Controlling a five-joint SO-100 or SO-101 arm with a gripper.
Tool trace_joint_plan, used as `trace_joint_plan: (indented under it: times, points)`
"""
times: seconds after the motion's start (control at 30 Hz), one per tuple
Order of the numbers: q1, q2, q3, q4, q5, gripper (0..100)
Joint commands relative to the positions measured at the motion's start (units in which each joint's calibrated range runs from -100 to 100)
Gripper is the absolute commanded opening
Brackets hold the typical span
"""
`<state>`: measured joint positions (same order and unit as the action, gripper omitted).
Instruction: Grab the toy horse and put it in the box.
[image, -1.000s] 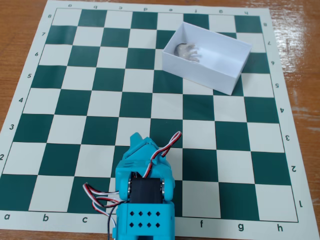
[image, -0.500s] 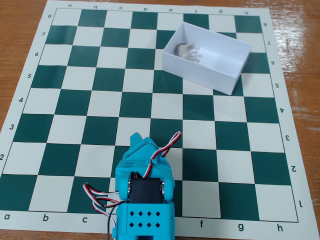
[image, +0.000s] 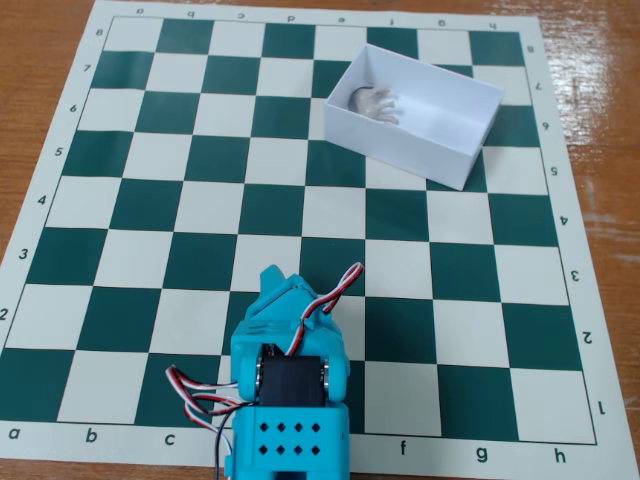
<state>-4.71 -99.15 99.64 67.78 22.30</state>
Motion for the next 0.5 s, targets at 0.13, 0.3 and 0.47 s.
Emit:
trace_joint_plan:
  times: [0.13, 0.3, 0.47]
  points:
    - [-0.4, -0.4, 0.4, 0.2, 0.1, 29]
    - [-0.5, -0.4, 0.4, 0.3, 0.1, 29]
    - [-1.7, -0.4, 0.4, 0.8, 0.4, 27]
